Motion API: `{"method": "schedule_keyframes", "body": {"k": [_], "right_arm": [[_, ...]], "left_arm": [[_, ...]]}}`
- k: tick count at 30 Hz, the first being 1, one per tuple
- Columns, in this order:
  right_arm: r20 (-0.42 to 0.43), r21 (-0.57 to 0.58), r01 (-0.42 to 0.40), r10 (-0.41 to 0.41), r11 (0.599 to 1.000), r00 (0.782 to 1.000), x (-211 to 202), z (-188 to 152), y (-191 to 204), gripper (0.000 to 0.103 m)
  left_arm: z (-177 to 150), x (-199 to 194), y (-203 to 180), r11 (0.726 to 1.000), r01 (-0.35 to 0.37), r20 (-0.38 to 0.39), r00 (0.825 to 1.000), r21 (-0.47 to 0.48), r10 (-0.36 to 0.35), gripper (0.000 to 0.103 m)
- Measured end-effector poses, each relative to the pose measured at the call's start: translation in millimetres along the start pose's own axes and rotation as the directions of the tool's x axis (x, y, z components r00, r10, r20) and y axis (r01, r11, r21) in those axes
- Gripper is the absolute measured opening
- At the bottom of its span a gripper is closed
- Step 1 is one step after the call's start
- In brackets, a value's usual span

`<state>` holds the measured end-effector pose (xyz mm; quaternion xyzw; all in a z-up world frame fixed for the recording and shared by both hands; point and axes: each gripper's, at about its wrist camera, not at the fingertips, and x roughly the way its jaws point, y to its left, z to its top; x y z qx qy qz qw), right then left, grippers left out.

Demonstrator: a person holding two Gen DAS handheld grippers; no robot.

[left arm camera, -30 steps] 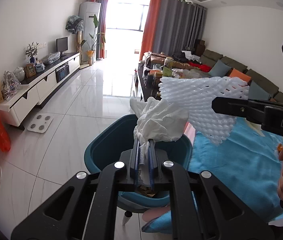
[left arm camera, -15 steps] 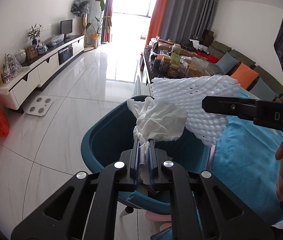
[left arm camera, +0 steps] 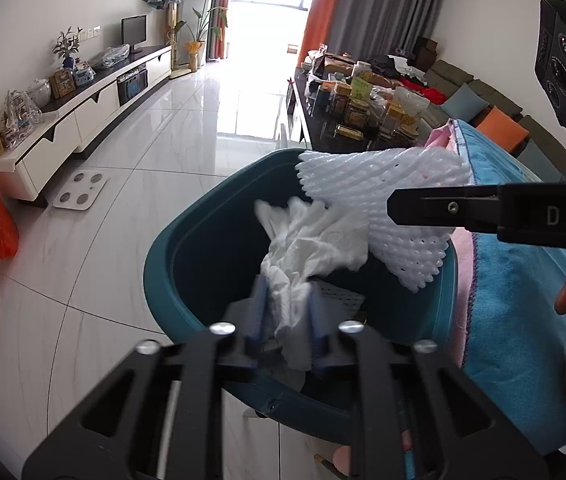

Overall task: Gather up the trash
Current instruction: 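Open both tools to drop the tissue and foam net into the bin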

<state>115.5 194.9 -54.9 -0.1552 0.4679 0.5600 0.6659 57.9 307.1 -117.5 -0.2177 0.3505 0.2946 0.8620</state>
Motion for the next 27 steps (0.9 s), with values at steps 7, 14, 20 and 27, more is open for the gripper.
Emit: {"method": "schedule_keyframes", "body": {"k": [7,14,20,27], "right_arm": [[0.039,0.043,-0.018,0.017,0.999,0.999,-13.7,0.1,-11.0,0.045],[0.123,0.061,-0.033,0.026,0.998,0.992,-51.8,-9.6,-15.7,0.056],[0.198,0.039,0.0,-0.007,0.999,0.98,-90.3,-33.0,-17.4,0.069],[0.302,0.071,0.016,-0.037,0.997,0.953,-136.1,-73.7,-32.5,0.085]], "left_arm": [[1.8,-4.1,-2.2,1.0,-0.012,0.034,0.999,-0.013,0.013,0.062],[5.5,-40.5,0.2,1.0,-0.015,0.117,0.993,-0.024,0.018,0.088],[12.3,-70.0,-2.7,0.999,-0.001,0.174,0.985,-0.036,0.007,0.097],[14.3,-94.9,-26.0,0.999,0.042,0.207,0.978,-0.03,-0.035,0.097]]}}
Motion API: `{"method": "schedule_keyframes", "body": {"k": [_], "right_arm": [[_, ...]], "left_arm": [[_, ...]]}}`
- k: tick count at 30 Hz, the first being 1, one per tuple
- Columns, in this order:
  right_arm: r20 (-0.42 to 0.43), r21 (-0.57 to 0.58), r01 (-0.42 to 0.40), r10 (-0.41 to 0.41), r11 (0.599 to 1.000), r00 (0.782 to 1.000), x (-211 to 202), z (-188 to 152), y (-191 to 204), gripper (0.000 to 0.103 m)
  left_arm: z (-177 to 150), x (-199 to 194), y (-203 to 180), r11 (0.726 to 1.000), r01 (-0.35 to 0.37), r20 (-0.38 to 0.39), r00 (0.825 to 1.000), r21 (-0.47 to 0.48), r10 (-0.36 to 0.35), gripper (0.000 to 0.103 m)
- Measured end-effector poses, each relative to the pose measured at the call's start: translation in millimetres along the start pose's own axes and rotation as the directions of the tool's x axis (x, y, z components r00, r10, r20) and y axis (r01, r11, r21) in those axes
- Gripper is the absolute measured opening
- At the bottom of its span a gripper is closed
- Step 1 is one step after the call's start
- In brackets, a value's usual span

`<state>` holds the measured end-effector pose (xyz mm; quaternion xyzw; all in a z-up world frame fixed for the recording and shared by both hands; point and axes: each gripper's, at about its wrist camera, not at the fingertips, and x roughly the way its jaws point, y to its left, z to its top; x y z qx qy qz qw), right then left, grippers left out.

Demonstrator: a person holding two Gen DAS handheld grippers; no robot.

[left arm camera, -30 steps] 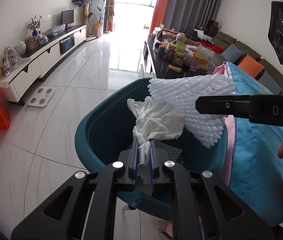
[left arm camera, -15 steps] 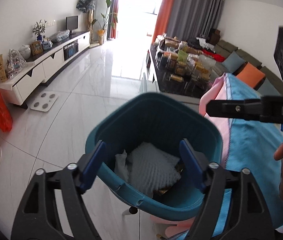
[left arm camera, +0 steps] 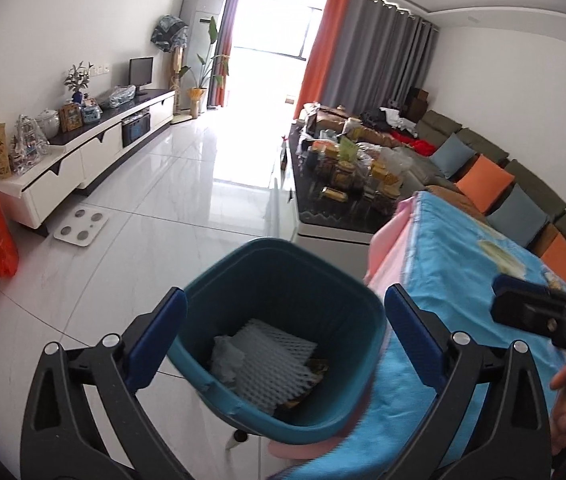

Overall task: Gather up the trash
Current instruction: 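Move both tools back over the table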

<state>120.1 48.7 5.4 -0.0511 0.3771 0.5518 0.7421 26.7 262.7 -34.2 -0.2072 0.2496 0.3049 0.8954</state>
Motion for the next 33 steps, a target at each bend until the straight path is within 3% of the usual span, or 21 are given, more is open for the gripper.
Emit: {"method": "schedule_keyframes", "body": {"k": [8,17,25,33], "right_arm": [[0.131,0.059,0.096,-0.103,0.994,0.986,-67.1,-25.1,-25.2,0.093],[0.244,0.139,0.221,-0.249,0.965,0.937,-135.0,-64.2,-51.8,0.096],[0.319,0.219,0.367,-0.422,0.904,0.849,-183.9,-104.8,-75.2,0.096],[0.285,0.345,0.476,-0.573,0.809,0.769,-225.3,-146.3,-106.3,0.096]], "left_arm": [[5.5,-27.6,-49.5,0.993,0.095,0.047,0.994,0.065,-0.098,0.097],[2.7,-44.0,-122.6,0.962,0.22,0.026,0.974,0.159,-0.227,0.097],[-14.9,-60.3,-184.9,0.912,0.294,0.005,0.951,0.287,-0.309,0.097],[-41.7,-71.5,-236.0,0.835,0.399,-0.072,0.912,0.379,-0.403,0.097]]}}
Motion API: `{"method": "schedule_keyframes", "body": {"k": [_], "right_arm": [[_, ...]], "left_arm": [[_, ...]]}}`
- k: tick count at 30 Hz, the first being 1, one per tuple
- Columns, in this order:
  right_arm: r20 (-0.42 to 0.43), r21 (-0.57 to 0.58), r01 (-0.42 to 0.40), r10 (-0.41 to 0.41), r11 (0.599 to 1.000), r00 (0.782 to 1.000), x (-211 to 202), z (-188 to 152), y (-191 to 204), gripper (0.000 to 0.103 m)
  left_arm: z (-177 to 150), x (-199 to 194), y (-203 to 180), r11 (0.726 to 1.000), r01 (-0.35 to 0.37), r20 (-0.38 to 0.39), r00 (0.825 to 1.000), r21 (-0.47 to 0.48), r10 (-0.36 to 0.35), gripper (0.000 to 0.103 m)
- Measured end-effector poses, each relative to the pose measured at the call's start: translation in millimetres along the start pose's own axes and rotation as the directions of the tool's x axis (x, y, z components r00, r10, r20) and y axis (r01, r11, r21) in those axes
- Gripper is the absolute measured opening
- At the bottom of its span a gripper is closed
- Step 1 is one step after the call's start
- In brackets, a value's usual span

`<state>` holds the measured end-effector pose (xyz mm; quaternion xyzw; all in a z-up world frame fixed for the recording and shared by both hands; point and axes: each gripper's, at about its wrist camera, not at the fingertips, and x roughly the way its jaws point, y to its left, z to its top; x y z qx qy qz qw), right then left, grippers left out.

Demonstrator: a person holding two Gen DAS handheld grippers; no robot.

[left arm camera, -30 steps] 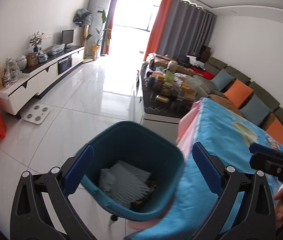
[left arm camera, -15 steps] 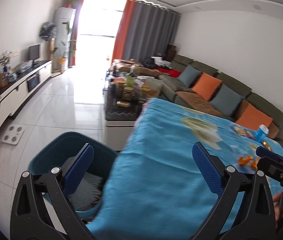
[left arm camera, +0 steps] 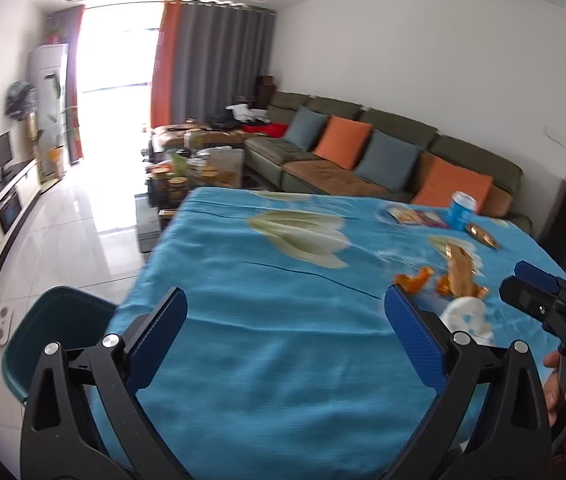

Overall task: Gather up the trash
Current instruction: 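Move both tools back over the table, then reach the left tool to the upturned paper cup while the right tool reaches the gold wrapper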

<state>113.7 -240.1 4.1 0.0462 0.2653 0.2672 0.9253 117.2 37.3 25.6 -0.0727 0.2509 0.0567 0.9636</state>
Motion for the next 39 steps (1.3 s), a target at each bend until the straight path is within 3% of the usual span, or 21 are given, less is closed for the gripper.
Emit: {"method": "schedule_keyframes", "body": {"k": [4,12,23,32,39], "right_arm": [[-0.004,0.054,0.087,-0.087,0.995,0.996,-10.6,-7.0,-28.7,0.096],[-0.024,0.113,0.164,-0.163,0.98,0.986,-13.5,-9.8,-63.4,0.096],[-0.089,0.154,0.206,-0.194,0.966,0.977,12.1,-5.3,-97.4,0.096],[-0.148,0.16,0.205,-0.182,0.965,0.972,39.4,-1.6,-110.8,0.096],[-0.196,0.157,0.174,-0.142,0.972,0.97,62.5,3.5,-107.5,0.096]], "left_arm": [[-5.3,9.4,-26.0,0.997,0.06,-0.024,0.998,0.042,-0.059,0.097],[-15.3,32.2,-71.8,0.977,0.182,-0.093,0.981,0.115,-0.172,0.097],[-29.6,69.0,-128.5,0.919,0.337,-0.21,0.932,0.204,-0.295,0.097],[-42.2,93.3,-167.0,0.871,0.4,-0.285,0.903,0.284,-0.322,0.097],[-49.6,107.2,-184.2,0.858,0.392,-0.326,0.901,0.332,-0.285,0.097]]}}
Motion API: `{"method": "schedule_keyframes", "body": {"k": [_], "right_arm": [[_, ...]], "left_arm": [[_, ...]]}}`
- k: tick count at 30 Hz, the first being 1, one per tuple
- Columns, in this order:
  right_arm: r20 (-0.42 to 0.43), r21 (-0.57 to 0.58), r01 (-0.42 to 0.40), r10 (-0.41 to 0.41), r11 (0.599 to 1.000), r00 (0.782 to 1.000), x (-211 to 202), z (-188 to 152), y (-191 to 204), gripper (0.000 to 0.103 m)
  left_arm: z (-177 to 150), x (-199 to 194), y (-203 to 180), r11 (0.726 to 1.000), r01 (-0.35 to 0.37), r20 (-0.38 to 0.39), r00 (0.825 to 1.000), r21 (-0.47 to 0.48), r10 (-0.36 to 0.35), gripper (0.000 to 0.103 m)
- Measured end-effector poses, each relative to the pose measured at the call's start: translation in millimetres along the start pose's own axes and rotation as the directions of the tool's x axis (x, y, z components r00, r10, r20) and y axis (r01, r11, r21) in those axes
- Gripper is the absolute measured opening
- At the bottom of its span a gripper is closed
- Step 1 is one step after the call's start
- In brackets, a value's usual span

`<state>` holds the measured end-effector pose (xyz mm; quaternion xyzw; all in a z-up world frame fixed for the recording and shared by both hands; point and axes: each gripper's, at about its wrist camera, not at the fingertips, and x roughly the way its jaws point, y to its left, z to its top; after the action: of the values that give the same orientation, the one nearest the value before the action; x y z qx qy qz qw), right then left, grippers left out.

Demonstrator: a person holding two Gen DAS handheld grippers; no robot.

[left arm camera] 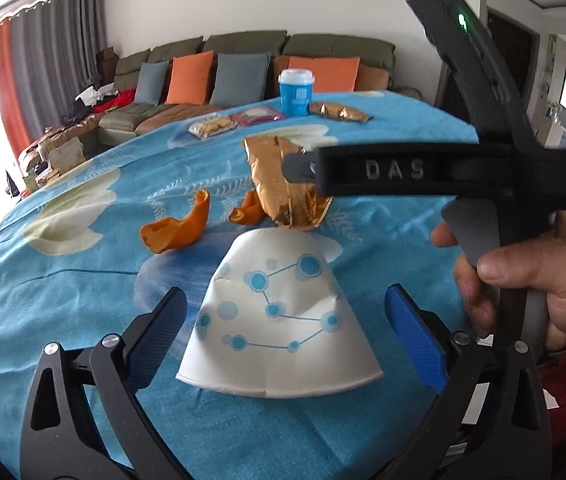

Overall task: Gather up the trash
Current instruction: 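Reach the left tool to the upturned paper cup while the right tool reaches the gold wrapper, then grasp the blue-dotted paper cup with the left tool while the right tool grasps the gold wrapper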

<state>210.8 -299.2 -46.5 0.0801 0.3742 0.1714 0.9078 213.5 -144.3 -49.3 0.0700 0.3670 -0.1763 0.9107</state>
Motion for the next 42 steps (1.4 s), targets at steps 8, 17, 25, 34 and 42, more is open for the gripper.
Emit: {"method": "schedule_keyframes", "body": {"k": [8,17,25,34,42], "right_arm": [[-0.07,0.027,-0.017,0.018,0.999,0.997,20.4,7.3,1.5,0.091],[-0.126,0.05,-0.04,0.046,0.998,0.991,31.6,5.4,-0.1,0.071],[-0.136,0.051,-0.049,0.055,0.998,0.989,31.1,2.8,-1.1,0.052],[-0.101,0.055,-0.05,0.056,0.997,0.993,18.6,2.6,0.1,0.041],[-0.026,0.033,-0.043,0.044,0.999,0.999,-10.3,10.7,8.9,0.04]], "left_arm": [[-1.9,11.7,8.9,0.999,0.019,-0.038,0.999,-0.031,-0.021,0.097],[-5.6,9.4,11.9,0.999,0.031,-0.023,0.999,-0.04,-0.032,0.085],[-8.2,0.5,14.7,0.997,0.047,0.01,0.999,-0.054,-0.047,0.083],[-7.6,-14.5,15.4,0.997,0.056,0.062,0.997,-0.06,-0.052,0.083],[-6.6,-34.5,22.8,0.996,0.026,0.116,0.993,-0.088,-0.016,0.083]]}}
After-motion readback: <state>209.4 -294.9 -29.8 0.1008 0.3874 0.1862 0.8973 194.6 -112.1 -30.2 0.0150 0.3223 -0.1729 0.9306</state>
